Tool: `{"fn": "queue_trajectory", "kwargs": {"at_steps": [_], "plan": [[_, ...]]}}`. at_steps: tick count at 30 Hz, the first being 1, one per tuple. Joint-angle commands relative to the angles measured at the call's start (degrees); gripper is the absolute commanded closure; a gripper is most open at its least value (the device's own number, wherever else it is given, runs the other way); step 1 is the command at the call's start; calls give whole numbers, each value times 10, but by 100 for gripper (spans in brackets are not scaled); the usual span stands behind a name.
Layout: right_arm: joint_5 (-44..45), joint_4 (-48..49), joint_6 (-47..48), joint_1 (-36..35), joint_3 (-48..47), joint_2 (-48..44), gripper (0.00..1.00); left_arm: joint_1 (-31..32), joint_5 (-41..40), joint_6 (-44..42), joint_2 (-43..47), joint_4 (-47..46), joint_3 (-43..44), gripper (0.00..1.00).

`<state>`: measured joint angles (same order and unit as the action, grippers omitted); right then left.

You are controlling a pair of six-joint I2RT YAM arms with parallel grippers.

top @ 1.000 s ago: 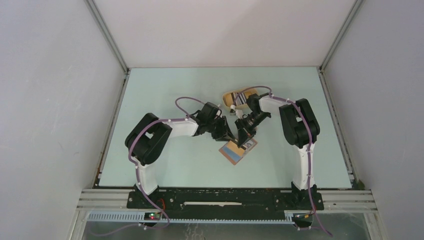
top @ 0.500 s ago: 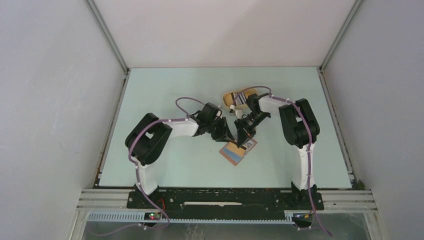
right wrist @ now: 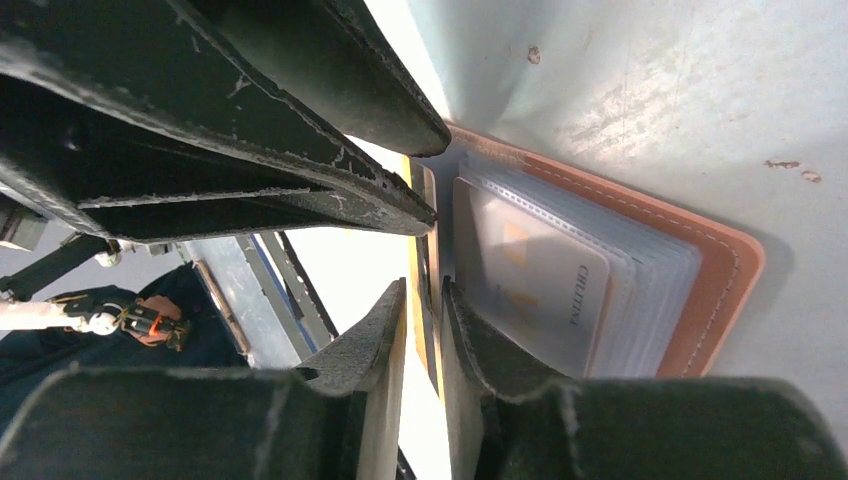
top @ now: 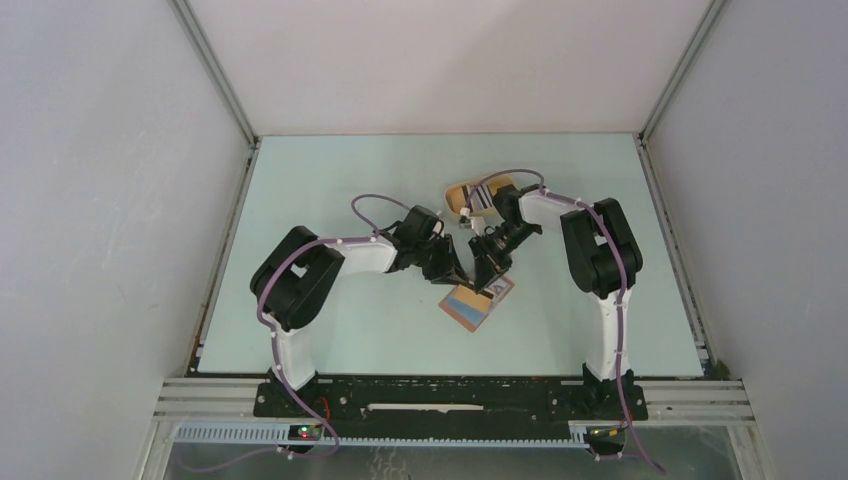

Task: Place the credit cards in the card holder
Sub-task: Insert the credit card into the card holder.

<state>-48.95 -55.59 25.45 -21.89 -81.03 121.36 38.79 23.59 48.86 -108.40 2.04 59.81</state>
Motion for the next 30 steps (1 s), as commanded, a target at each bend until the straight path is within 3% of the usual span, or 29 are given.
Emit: {"fn": "queue_trajectory", "kwargs": {"at_steps": [1,11,21,30], "plan": [[10,8,11,-6,2,-39,73,5,6,-23,2,9,33,67],[18,-3,22,-13,4,-36,74,4,-1,-19,11,2,32,66],[10,-10,23,-16,10,-29,81,-4,-44,-13,82,2,10,62],[-13,-8,10,-17,16,-17,85,-5,-46,-16,142,-1,-60,69]]}}
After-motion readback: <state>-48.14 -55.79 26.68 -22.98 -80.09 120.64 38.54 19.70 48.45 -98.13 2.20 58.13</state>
